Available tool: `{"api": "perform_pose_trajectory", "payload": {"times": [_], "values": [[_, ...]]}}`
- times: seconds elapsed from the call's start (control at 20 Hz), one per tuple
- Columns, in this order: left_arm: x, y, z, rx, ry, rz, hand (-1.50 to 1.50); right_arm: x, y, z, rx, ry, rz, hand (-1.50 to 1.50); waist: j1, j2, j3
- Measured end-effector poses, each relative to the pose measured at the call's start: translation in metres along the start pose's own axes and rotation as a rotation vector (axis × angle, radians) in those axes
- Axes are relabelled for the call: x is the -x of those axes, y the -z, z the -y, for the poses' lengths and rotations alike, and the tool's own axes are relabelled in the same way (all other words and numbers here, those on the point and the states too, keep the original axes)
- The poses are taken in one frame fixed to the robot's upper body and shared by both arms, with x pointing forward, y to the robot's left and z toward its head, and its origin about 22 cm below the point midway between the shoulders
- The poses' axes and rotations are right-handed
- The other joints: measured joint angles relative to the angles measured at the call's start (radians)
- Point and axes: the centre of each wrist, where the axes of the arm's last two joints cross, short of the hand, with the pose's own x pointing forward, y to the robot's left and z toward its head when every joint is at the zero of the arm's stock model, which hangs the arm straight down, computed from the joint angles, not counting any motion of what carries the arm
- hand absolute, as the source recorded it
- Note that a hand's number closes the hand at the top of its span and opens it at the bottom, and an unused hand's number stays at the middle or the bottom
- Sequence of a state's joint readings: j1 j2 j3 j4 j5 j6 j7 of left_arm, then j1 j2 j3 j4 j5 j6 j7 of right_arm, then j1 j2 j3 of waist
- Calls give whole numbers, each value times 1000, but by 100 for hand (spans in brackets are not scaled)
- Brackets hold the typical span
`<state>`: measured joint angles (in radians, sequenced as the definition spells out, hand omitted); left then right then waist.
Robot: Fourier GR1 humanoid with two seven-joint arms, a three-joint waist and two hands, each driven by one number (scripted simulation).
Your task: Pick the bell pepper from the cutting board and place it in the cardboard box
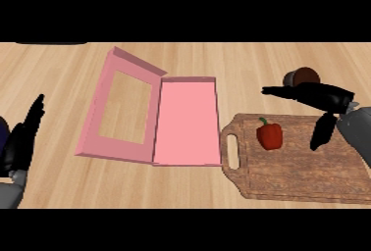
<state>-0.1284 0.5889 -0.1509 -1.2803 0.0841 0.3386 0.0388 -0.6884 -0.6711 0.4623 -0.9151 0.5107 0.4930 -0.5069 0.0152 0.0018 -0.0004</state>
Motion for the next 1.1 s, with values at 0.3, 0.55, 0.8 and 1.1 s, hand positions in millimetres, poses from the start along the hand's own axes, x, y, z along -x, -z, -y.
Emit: {"api": "perform_pose_trajectory", "payload": {"times": [0.3,0.55,0.8,1.1], "values": [[4,-6,-2,-5,4,-1,0,-6,15,-4,-38,-45,-33,-150,-5,-1,0],[-1,-6,-8,-10,7,-8,0,-10,23,-15,-54,-52,-38,-150,-8,-2,0],[1,-7,-1,-12,4,-11,0,-17,24,-21,-60,-38,-15,-150,-12,-2,0],[0,-4,-3,-12,4,-13,0,-25,25,-19,-57,-22,39,-150,-13,-2,0]]}}
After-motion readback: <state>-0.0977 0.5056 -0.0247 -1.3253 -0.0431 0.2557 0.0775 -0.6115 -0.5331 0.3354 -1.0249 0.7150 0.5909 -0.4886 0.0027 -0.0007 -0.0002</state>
